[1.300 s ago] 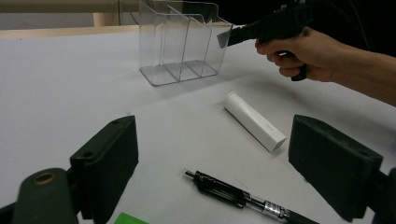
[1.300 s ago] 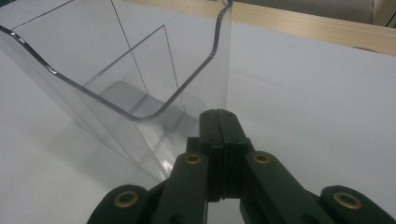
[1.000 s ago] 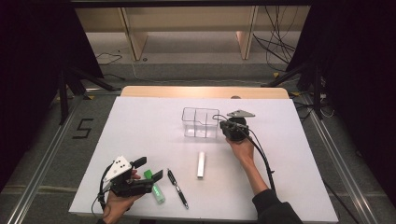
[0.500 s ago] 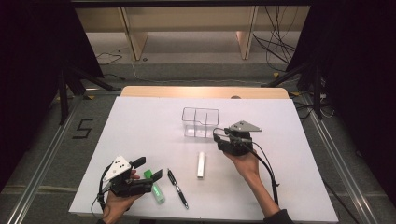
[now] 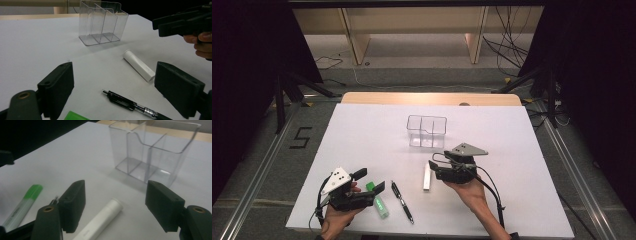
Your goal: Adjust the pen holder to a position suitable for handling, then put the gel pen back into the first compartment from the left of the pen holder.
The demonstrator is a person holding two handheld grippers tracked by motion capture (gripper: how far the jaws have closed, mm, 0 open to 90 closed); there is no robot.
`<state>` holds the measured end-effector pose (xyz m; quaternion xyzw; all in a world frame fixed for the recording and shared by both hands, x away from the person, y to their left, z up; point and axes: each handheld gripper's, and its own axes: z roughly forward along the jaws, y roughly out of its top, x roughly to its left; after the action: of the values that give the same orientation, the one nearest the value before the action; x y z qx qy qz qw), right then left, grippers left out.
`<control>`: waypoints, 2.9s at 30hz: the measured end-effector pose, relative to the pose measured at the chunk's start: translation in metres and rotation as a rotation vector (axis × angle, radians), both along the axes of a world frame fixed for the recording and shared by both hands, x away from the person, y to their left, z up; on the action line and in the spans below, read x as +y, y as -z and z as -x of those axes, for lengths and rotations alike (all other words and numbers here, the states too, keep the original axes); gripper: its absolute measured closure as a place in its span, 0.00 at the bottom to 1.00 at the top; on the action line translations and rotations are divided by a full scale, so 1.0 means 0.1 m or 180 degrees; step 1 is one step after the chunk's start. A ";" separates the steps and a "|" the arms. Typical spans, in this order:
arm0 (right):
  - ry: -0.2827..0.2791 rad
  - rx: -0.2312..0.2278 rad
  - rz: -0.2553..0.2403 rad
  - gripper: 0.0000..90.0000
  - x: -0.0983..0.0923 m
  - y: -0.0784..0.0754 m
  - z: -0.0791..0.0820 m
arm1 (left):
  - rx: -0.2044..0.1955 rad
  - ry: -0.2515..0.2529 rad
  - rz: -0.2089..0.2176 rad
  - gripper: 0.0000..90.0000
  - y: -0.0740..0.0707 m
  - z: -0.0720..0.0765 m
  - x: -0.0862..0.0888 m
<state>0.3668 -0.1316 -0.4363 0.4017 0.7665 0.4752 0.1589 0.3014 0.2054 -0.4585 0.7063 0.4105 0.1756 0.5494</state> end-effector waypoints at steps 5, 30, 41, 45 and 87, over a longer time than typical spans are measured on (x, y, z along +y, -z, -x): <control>-0.0226 0.0002 0.0043 0.34 0.15 0.02 0.11 | 0.0006 -0.0005 0.0013 0.18 -0.01 -0.01 0.01; -0.0608 0.0062 0.0135 0.29 0.52 0.07 0.46 | 0.0008 -0.0011 0.0033 0.18 0.00 -0.02 0.01; -0.0743 0.0095 0.0261 0.30 0.70 0.18 0.61 | 0.0000 0.0002 0.0015 0.18 0.00 -0.02 0.00; -0.0787 0.0111 0.0316 0.31 0.77 0.23 0.64 | -0.0009 -0.0011 0.0018 0.18 -0.01 0.00 0.02; -0.0843 0.0191 0.0892 0.78 1.00 0.61 0.78 | -0.0007 0.0005 0.0009 0.18 -0.01 -0.01 0.01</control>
<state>0.2890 -0.0311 -0.4970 0.2853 0.8757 0.3684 0.1264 0.3025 0.2067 -0.4576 0.7057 0.4096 0.1753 0.5510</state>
